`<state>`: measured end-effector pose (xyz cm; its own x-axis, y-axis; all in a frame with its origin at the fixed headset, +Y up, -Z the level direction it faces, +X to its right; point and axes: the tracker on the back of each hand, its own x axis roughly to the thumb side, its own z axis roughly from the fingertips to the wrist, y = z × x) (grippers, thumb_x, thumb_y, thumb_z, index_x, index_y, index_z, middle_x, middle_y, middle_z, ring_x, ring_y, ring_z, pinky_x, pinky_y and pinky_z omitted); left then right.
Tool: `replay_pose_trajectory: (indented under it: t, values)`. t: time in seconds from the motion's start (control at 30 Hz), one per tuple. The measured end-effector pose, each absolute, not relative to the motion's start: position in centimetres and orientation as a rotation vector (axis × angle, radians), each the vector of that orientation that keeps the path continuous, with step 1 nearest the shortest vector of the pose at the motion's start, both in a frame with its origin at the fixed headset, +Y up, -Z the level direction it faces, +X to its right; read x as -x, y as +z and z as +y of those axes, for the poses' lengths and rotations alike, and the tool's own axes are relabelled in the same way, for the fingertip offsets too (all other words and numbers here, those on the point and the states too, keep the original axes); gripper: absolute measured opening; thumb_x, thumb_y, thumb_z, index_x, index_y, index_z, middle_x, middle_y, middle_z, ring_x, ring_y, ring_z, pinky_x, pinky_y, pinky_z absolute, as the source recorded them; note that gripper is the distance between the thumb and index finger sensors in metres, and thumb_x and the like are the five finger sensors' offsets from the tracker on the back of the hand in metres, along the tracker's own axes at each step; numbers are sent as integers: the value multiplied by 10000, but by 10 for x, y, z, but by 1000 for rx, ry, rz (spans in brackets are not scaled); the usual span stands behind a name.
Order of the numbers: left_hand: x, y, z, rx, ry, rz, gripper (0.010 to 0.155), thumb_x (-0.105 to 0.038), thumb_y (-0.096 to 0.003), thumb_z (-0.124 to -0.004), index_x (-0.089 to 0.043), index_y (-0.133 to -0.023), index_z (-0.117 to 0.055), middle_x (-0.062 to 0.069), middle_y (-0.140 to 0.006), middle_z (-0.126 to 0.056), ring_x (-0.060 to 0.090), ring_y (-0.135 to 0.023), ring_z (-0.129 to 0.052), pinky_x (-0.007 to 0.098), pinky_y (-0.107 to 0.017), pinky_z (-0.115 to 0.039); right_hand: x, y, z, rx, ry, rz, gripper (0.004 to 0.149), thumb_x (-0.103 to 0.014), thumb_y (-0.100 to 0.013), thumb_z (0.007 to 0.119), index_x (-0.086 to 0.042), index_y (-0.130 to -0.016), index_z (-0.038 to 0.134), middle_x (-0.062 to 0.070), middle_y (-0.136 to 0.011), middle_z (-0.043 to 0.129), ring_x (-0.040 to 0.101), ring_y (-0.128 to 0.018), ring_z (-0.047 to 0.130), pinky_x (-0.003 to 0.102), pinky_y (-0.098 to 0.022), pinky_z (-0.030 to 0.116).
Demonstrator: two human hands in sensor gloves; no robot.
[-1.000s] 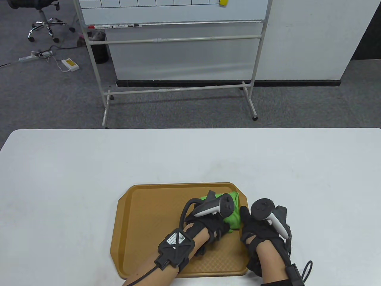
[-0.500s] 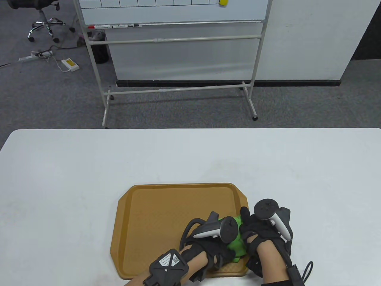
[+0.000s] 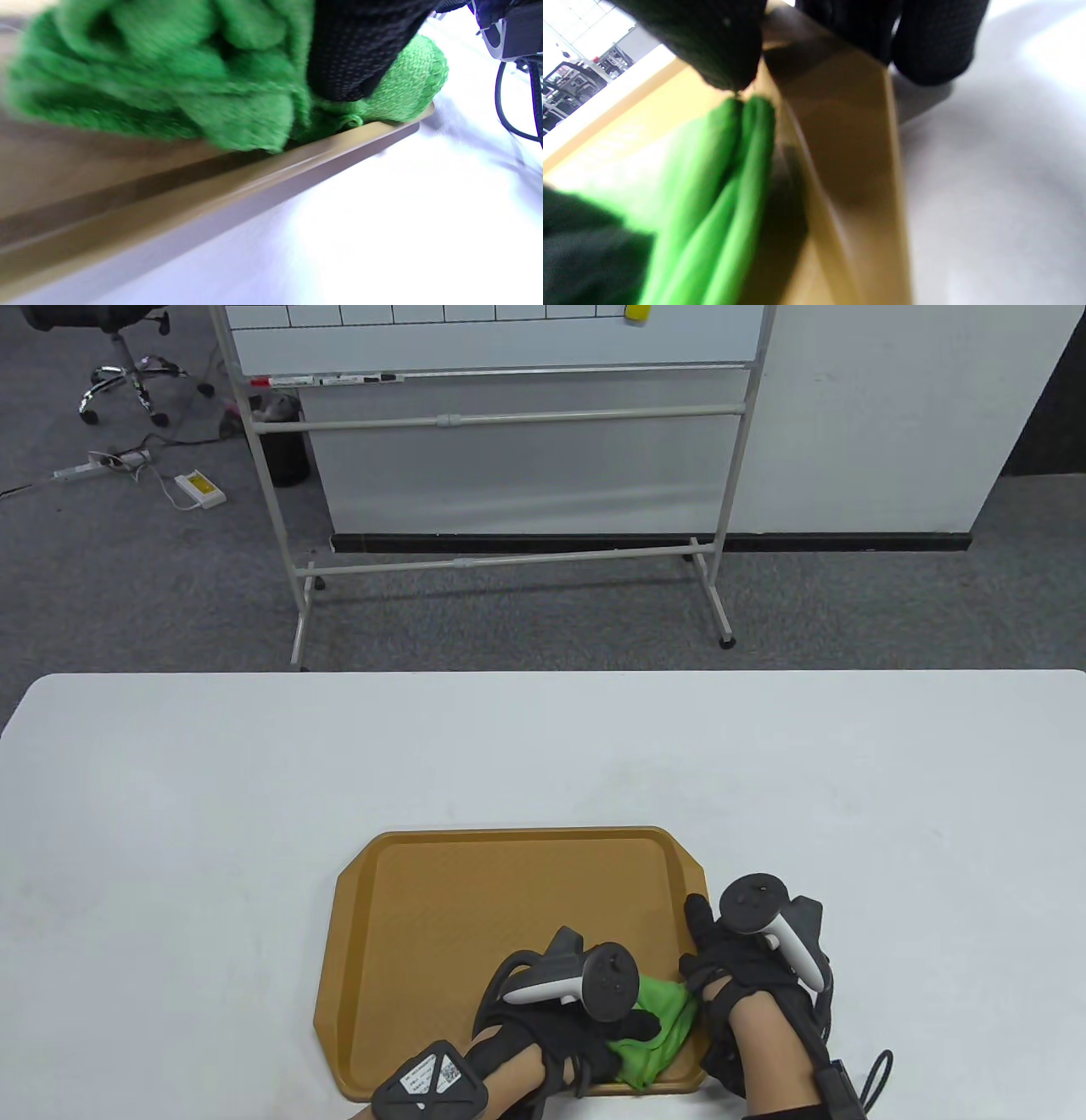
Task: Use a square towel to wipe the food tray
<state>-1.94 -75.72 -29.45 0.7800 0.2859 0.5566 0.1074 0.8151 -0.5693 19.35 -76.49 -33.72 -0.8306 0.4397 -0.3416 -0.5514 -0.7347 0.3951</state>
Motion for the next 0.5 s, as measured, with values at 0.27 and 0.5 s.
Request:
replay_pose_trajectory:
  t: [0.27,0.5]
  values:
    - [69,-286,-752,561,79,-649,550,-206,-451,-856,-547,-875,-773,-86,-1104,-526,291,-988,-535,587,-704,-493,-194,-336,-765,308,2495,660,716,-368,-497,786,-406,-1040,320,90,-1139,418,270,-731,813,474,-519,735]
    - [123,-286,-745,587,17,-527,537,-211,-449,-872,-534,-868,-782,-75,-1089,-576,313,-968,-601,589,-702,-510,-194,-336,-766,311,2484,659,716,-369,-496,788,-415,-1038,322,85,-1139,417,266,-730,811,475,-520,732]
